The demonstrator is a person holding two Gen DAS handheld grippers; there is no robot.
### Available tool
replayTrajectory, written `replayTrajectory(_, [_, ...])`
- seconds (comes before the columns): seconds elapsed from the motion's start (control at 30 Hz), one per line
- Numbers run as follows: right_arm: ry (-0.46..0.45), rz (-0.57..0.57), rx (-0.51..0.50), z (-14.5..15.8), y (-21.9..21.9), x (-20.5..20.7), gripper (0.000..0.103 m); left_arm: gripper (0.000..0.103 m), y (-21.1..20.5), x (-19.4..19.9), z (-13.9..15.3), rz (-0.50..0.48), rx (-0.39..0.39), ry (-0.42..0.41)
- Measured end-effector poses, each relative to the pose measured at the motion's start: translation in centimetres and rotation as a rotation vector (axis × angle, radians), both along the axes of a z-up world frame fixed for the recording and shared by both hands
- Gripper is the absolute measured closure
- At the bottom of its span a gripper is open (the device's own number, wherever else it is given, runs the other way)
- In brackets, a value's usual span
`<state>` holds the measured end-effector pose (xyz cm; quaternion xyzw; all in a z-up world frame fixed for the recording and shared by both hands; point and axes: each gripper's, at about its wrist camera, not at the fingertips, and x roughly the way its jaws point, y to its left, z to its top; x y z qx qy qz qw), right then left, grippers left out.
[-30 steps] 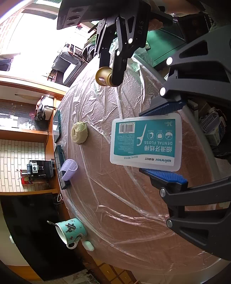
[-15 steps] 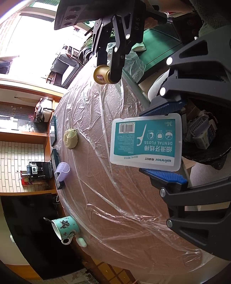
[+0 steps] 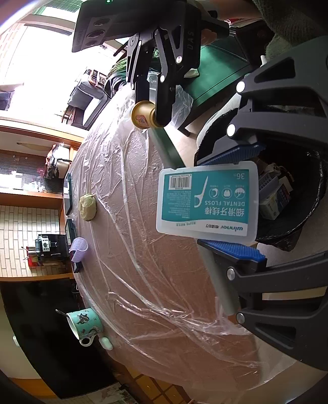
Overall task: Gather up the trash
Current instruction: 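Carry the held floss box and yellow cup down over the black bin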
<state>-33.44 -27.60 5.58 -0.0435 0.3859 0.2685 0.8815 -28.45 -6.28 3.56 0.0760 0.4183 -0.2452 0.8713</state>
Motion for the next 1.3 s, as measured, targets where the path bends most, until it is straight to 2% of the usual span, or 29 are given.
replayTrajectory(0.67, [0.055, 0.029, -0.012, -2.1, 0.6, -3.3, 0.061, 0.048, -0.7, -3.2, -1.6, -0.030, 0.039, 0.027])
replayTrajectory(1.3, [0.127, 0.022, -0.032, -5.1, 1.1, -3.8, 0.061, 0.048, -1.3, -4.2, -5.0, -0.028, 0.090, 0.090])
